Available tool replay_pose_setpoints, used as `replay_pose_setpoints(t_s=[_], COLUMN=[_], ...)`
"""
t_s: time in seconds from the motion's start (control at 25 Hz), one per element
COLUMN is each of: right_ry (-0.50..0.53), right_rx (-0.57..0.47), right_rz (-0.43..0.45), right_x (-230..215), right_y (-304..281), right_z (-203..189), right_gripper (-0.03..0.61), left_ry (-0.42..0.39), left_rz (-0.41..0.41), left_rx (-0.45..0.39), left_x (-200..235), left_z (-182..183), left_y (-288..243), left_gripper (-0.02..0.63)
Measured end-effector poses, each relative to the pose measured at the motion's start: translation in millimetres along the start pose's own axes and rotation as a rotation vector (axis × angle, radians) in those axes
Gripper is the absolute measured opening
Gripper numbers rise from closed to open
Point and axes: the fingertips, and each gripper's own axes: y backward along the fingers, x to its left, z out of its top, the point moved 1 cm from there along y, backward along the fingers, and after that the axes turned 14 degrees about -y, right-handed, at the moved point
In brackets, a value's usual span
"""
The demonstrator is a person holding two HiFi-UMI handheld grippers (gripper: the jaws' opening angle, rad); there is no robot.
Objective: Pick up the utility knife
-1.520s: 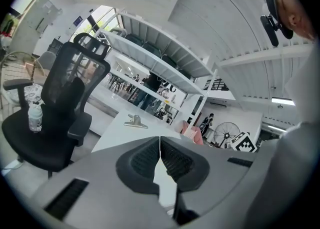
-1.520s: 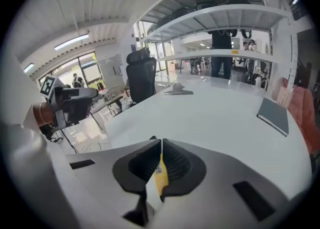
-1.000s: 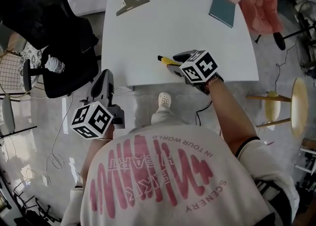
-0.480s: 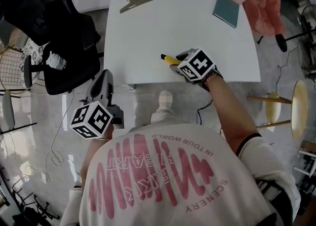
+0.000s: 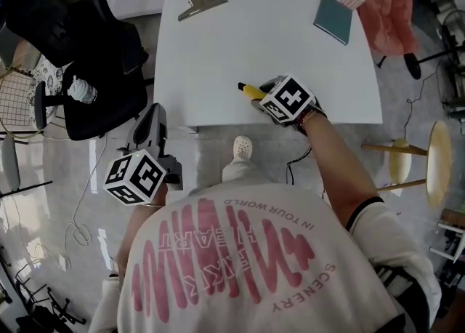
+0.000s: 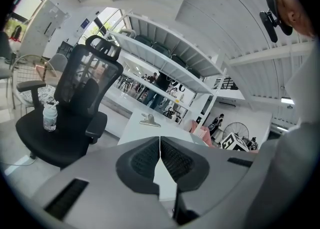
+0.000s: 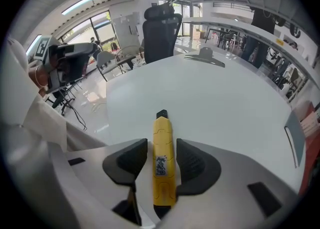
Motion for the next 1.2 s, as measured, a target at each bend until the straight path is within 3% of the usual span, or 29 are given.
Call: replay_pose_setpoints(t_s=[0.44, 0.64, 0.8, 1.2], right_ry=[0.019, -0.011, -0.037, -0.065], right_rx=[0.011, 0.022, 0.022, 0.019], right_rz=[-0.004, -0.011, -0.027, -0.06], right_x=[1.5, 1.1, -1.0, -2.4], right_y=[-0.8, -1.0, -0.7, 2.9], right_z=[0.6, 0.3, 0.8, -1.2], right_gripper=[0.195, 0.189, 0.133, 0.132], left_ry=[0.016, 0.023, 0.023, 0.023], left_rz=[0.009, 0.006, 0.006, -0.001], left_rx=[-0.003, -0.002, -0.002, -0.002], left_x=[2.9, 0.3, 0.1, -2.1], left_z=[-4.3, -7.3, -7.0, -3.6], left_y=[2.2, 2.8, 3.3, 3.5], left_gripper=[0.025, 0.025, 0.025, 0.025])
